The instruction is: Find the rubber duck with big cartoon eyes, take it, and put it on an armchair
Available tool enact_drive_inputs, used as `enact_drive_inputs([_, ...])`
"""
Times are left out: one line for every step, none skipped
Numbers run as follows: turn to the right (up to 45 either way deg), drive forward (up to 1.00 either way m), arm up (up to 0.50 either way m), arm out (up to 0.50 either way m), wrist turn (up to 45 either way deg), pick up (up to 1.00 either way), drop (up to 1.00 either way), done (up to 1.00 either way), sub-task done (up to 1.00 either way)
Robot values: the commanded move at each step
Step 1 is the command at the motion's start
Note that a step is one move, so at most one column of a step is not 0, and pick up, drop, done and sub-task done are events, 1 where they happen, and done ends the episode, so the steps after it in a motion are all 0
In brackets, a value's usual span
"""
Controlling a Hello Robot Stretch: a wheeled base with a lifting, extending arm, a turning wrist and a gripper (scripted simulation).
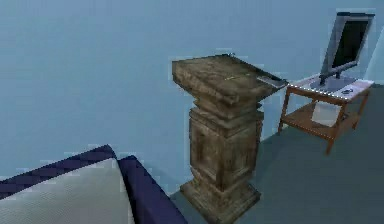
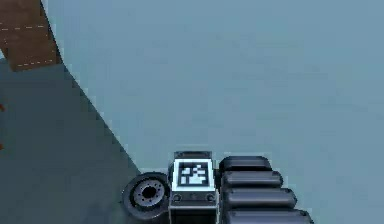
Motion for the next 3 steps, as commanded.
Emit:
enact_drive_inputs([-45.0, 0.00, 0.00, 0.00, 0.0, 0.00, 0.00, 0.00, 0.00])
enact_drive_inputs([-45.0, 0.00, 0.00, 0.00, 0.0, 0.00, 0.00, 0.00, 0.00])
enact_drive_inputs([-33.0, 0.00, 0.00, 0.00, 0.0, 0.00, 0.00, 0.00, 0.00])
